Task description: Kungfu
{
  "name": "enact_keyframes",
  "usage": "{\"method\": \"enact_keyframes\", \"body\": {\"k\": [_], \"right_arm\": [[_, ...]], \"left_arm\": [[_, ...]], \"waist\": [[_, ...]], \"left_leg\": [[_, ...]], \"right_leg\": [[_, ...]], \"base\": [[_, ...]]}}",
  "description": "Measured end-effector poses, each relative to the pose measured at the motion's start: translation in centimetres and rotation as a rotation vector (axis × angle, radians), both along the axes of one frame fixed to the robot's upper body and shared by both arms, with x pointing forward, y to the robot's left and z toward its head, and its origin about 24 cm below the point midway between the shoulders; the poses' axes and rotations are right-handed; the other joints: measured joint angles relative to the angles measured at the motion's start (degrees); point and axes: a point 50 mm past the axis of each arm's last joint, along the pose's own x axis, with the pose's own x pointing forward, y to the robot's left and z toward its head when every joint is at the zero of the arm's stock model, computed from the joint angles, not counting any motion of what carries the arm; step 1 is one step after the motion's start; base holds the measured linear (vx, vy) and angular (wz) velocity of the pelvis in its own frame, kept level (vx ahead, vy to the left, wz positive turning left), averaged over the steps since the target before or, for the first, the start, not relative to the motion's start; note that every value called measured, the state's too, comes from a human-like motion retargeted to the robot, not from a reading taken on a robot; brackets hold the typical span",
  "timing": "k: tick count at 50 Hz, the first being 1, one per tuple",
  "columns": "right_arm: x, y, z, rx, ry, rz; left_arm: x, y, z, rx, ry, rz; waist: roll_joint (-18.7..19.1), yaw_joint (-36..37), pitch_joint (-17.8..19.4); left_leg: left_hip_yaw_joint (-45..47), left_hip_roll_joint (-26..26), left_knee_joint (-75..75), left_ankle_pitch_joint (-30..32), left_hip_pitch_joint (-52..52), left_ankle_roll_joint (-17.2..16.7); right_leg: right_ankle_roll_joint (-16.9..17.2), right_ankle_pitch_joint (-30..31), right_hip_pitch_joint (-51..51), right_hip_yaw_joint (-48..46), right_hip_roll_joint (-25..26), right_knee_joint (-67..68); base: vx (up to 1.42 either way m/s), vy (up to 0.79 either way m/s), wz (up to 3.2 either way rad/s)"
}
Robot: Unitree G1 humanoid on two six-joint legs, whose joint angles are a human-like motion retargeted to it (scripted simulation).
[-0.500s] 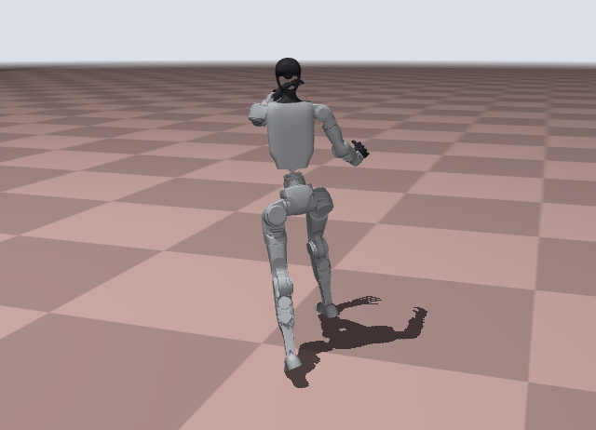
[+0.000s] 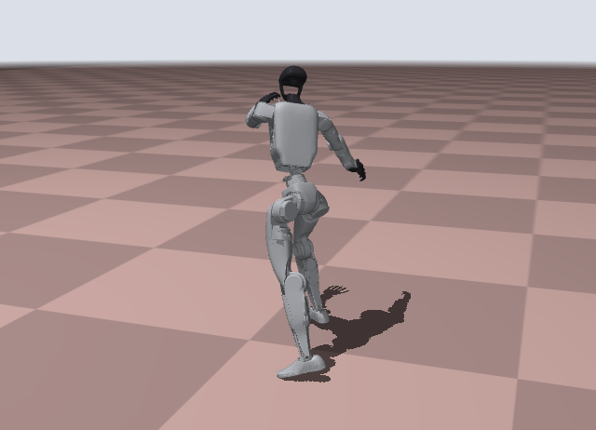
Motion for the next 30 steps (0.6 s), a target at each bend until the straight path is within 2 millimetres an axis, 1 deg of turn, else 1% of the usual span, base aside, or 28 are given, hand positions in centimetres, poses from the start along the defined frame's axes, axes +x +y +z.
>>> {"method": "enact_keyframes", "body": {"k": [3, 5, 7, 10, 15, 17, 20, 25, 27, 28, 30], "right_arm": [[0.3, 0.0, 0.7, -0.001, -0.016, 0.01], [0.6, 0.0, 1.4, -0.014, -0.036, 0.017], [1.0, 0.1, 2.3, -0.034, -0.057, 0.028], [1.4, 0.2, 3.4, -0.07, -0.088, 0.055], [1.6, 0.0, 5.3, -0.122, -0.146, 0.065], [1.6, -0.1, 6.1, -0.138, -0.182, 0.063], [1.7, -0.1, 7.3, -0.158, -0.239, 0.067], [2.2, 0.6, 9.0, -0.171, -0.367, 0.097], [2.7, 1.3, 9.2, -0.156, -0.425, 0.117], [3.0, 1.7, 9.1, -0.14, -0.451, 0.132], [3.9, 3.0, 8.6, -0.086, -0.492, 0.174]], "left_arm": [[0.9, 0.0, -1.4, 0.002, 0.028, 0.054], [1.6, -0.2, -2.7, 0.011, 0.052, 0.091], [2.1, -0.9, -3.9, 0.029, 0.085, 0.103], [2.7, -1.1, -5.4, 0.044, 0.123, 0.116], [3.1, -1.4, -6.7, 0.057, 0.165, 0.117], [3.2, -1.4, -7.0, 0.056, 0.182, 0.11], [3.4, -1.4, -7.4, 0.056, 0.212, 0.097], [3.7, -1.1, -8.4, 0.059, 0.244, 0.101], [4.1, -0.9, -9.7, 0.041, 0.287, 0.104], [4.3, -0.9, -10.7, 0.026, 0.327, 0.102], [4.7, -0.9, -13.4, 0.0, 0.434, 0.078]], "waist": [[0.3, -1.0, 0.1], [0.8, -1.3, 0.8], [1.4, -3.7, -0.9], [1.9, -4.2, -0.4], [2.3, -5.3, 0.8], [2.5, -4.8, 1.6], [2.8, -4.8, 2.1], [3.1, -3.4, 3.7], [3.2, -2.2, 4.2], [3.2, -1.5, 4.4], [3.2, 0.2, 4.4]], "left_leg": [[0.0, 0.2, -1.1, -1.0, -0.9, 0.0], [0.9, 1.0, -1.3, -1.9, -1.0, 0.0], [-1.5, -0.1, -2.7, -1.2, -3.6, 0.0], [-1.2, 0.1, -3.1, -1.6, -4.6, 0.0], [-1.1, 0.1, -3.5, -1.1, -7.4, 0.0], [-0.7, 0.5, -3.7, -1.1, -8.2, 0.0], [-0.7, 0.4, -4.0, -1.0, -10.1, 0.0], [-1.3, 0.9, -3.9, -1.0, -13.6, 0.0], [-1.9, 1.2, -3.6, -0.8, -15.2, 0.0], [-2.2, 1.3, -3.5, -0.6, -16.1, 0.0], [-3.0, 1.4, -3.3, -0.1, -17.7, 0.0]], "right_leg": [[-0.4, -0.9, -1.4, -0.9, -1.0, 0.9], [-0.9, -1.3, -1.8, -1.7, -0.8, 1.5], [-1.1, -1.4, -4.3, -2.0, -3.2, 2.1], [-1.8, -1.3, -5.7, -2.4, -3.1, 2.3], [-2.3, -0.7, -8.3, -2.3, -3.8, 2.4], [-2.6, -0.2, -8.9, -2.5, -3.5, 1.9], [-2.7, 0.0, -10.7, -2.7, -4.4, 2.3], [-3.5, 0.2, -13.5, -4.3, -6.0, 2.8], [-3.7, 0.2, -14.5, -5.4, -6.7, 2.8], [-3.8, 0.2, -15.0, -6.0, -7.3, 2.7], [-3.9, 0.0, -15.8, -7.3, -8.6, 2.6]], "base": [[-0.07, -0.02, 0.31], [-0.06, -0.03, 0.39], [-0.04, -0.05, 0.88], [-0.07, -0.02, 0.19], [-0.1, 0.01, 0.29], [-0.11, 0.01, 0.19], [-0.12, 0.02, 0.42], [-0.17, 0.02, 0.32], [-0.17, 0.0, 0.29], [-0.17, 0.01, 0.34], [-0.17, 0.02, 0.35]]}}
